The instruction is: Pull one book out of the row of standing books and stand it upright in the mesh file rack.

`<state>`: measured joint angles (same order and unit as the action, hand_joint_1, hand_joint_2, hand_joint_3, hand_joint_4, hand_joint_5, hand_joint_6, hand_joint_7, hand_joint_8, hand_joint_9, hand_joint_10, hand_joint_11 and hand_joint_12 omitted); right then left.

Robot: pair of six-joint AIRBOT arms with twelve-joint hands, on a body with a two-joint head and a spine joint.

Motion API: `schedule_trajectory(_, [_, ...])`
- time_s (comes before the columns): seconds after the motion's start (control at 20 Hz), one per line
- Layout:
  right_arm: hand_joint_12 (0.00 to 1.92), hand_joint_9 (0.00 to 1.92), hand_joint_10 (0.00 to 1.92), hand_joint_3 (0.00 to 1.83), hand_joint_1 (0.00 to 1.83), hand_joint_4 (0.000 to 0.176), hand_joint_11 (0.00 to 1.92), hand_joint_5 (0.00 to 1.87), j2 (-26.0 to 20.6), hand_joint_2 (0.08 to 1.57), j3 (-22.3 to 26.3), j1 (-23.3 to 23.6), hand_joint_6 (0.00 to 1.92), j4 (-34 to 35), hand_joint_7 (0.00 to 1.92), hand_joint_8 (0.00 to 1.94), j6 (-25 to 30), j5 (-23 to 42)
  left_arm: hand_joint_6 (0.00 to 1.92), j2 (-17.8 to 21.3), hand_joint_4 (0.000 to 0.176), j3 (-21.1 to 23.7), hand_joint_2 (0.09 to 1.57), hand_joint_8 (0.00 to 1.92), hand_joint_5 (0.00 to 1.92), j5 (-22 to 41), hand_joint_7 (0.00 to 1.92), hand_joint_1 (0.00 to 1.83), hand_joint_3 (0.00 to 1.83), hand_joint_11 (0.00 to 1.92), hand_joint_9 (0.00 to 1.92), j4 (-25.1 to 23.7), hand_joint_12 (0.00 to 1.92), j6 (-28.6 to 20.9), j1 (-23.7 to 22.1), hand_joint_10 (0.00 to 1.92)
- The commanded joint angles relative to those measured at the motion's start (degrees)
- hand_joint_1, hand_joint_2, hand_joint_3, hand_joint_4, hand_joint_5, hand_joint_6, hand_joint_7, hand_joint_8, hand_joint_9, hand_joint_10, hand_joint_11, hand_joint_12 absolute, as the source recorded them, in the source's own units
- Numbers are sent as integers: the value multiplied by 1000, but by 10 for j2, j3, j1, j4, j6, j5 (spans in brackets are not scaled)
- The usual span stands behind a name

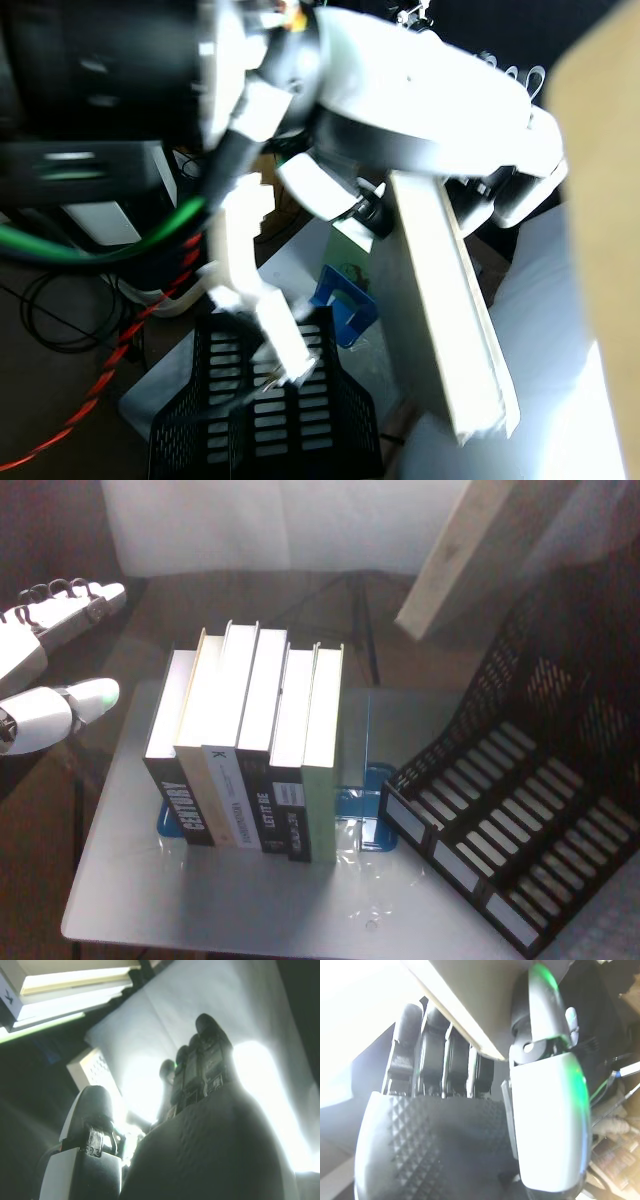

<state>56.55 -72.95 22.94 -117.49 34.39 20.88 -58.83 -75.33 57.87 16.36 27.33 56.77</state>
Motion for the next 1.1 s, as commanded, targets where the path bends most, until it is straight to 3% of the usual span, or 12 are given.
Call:
schedule_trajectory(0.0, [1916, 702, 1550, 2, 1346, 0, 292, 788, -10, 1209, 4, 11, 1211, -13, 797, 1325, 17, -29, 4, 1, 46, -4, 1452, 2, 72, 65, 22, 449, 0, 0, 8, 8, 412, -2, -5, 3])
schedule_trajectory(0.15, [1921, 687, 1648, 0, 1238, 0, 502, 876, -22, 1192, 10, 11, 1045, -78, 816, 1424, 66, -32, 2, 1, 55, -4, 1451, 2, 63, 64, 10, 444, 0, 0, 0, 8, 371, -2, -5, 0])
schedule_trajectory(0.3, [1897, 687, 1533, 2, 1341, 0, 372, 833, -37, 1203, 16, 12, 1160, -129, 792, 1340, 111, -35, 2, 1, 54, -3, 1453, 1, 59, 63, 5, 451, 0, 0, 0, 8, 356, -3, -5, 0])
schedule_trajectory(0.4, [1920, 504, 1483, 1, 1197, 0, 97, 912, -48, 1198, 24, 18, 1108, -204, 745, 1403, 166, -35, 3, 1, 50, -3, 1454, 0, 63, 59, 5, 449, 1, 0, 0, 7, 344, -3, -5, 0])
schedule_trajectory(0.5, [1921, 768, 1601, 6, 1352, 0, 552, 878, -54, 1173, 30, 22, 969, -261, 866, 1224, 204, -31, 3, 1, 53, -3, 1454, 1, 67, 56, 8, 461, 0, 0, 0, 7, 324, -3, -5, 0])
schedule_trajectory(0.55, [1921, 721, 1623, 8, 1351, 0, 512, 834, -56, 1192, 30, 23, 1051, -281, 835, 1263, 219, -26, 1, 1, 54, -3, 1458, 0, 63, 55, 1, 442, 2, 0, 0, 7, 313, -3, -5, 0])
schedule_trajectory(0.6, [1921, 602, 1456, 3, 1226, 0, 269, 897, -57, 1182, 31, 23, 1132, -289, 814, 1265, 224, -25, 2, 2, 47, -2, 1465, 1, 65, 54, 3, 442, 5, 0, 0, 7, 311, -3, -5, 0])
schedule_trajectory(0.65, [1914, 578, 1531, 1, 1308, 0, 196, 834, -57, 1221, 31, 23, 1320, -292, 784, 1217, 226, -25, 2, 2, 44, -2, 1468, 1, 61, 54, 7, 437, 3, 0, 3, 7, 368, -3, -5, 1])
schedule_trajectory(0.8, [1921, 681, 1722, 0, 1348, 0, 476, 885, -58, 1215, 31, 23, 931, -306, 760, 1398, 233, -22, 5, 2, 48, 0, 1457, 3, 71, 54, 16, 448, 0, 0, 8, 7, 385, -3, -5, 3])
schedule_trajectory(0.9, [1921, 807, 1905, 3, 1230, 0, 760, 833, -59, 1218, 32, 21, 970, -330, 782, 1596, 250, -17, 7, 2, 41, 1, 1446, 5, 86, 53, 33, 484, 0, 0, 16, 7, 405, -3, -6, 6])
schedule_trajectory(0.95, [1921, 700, 1696, 1, 1322, 0, 529, 802, -59, 1219, 32, 18, 1074, -336, 783, 1411, 256, -17, 4, 2, 44, 2, 1455, 3, 72, 53, 13, 463, 0, 0, 2, 7, 300, -3, -6, 0])
schedule_trajectory(1.05, [1921, 696, 1749, 0, 1258, 0, 572, 883, -57, 1196, 26, 2, 971, -341, 807, 1476, 266, -17, 2, 2, 33, 3, 1453, 1, 81, 52, 19, 480, 0, 0, 4, 7, 278, -3, -6, 1])
